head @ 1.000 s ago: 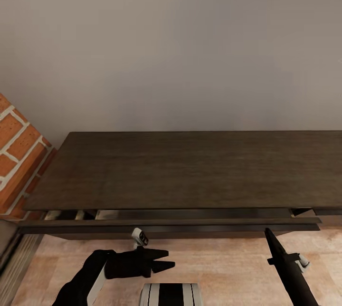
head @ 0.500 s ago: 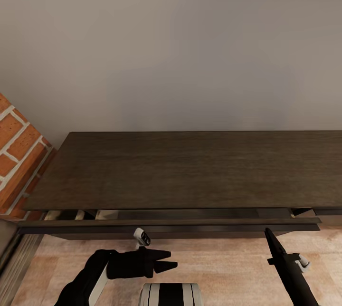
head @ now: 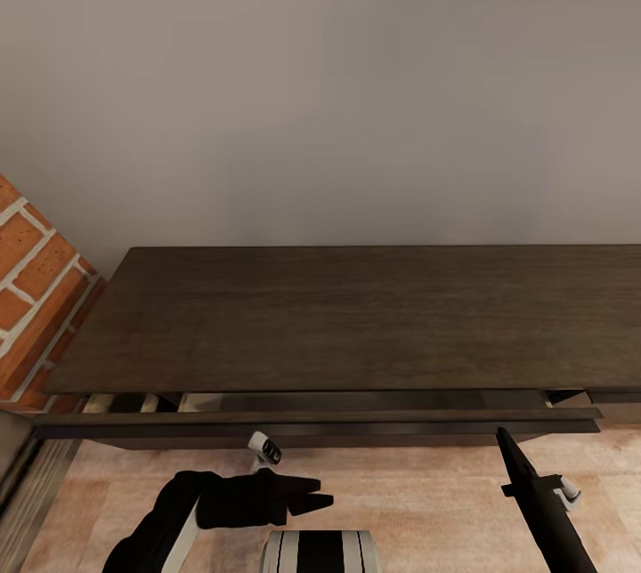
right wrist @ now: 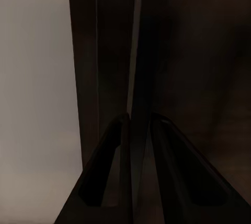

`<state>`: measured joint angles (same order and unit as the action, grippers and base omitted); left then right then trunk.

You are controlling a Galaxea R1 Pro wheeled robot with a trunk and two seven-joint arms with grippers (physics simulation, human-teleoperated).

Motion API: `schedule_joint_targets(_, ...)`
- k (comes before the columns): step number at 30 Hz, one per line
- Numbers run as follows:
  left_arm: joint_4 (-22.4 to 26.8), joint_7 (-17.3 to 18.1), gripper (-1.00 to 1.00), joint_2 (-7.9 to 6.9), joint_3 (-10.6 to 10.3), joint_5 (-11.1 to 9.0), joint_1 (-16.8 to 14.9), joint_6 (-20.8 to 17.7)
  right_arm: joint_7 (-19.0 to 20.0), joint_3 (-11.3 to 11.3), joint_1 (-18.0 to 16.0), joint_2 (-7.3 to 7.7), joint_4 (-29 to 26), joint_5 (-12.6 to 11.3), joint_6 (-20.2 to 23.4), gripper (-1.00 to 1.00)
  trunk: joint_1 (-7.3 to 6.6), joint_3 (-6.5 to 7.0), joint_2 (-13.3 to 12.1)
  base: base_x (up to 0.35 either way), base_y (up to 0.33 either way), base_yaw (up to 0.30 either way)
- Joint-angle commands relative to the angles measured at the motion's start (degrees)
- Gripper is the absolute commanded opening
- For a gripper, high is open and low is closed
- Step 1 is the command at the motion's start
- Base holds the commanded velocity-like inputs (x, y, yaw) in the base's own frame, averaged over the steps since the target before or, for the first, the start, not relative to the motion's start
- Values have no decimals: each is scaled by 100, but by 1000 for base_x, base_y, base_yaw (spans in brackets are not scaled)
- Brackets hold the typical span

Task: Place each of the two pumpkins and all three candles from the living room inside a cabinet in the living room (use any cabinet), then make sure every cabinet is closed, and position the cauldron so it is next to a table in the living room.

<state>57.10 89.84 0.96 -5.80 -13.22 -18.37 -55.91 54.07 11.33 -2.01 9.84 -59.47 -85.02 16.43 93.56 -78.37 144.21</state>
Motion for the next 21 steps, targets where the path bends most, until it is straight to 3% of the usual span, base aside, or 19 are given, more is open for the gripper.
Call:
schedule_joint_targets(1, 0, 16, 100, 0, -5, -8, -2, -60, -72, -61, 0, 0, 278, 38, 25, -100, 0, -4, 1, 0, 0, 0)
schedule_joint_targets(21, 20, 16, 100, -6, 35, -13, 0, -64, -55, -70, 2, 0, 270, 38, 19, -100, 0, -4, 1, -61, 0, 0)
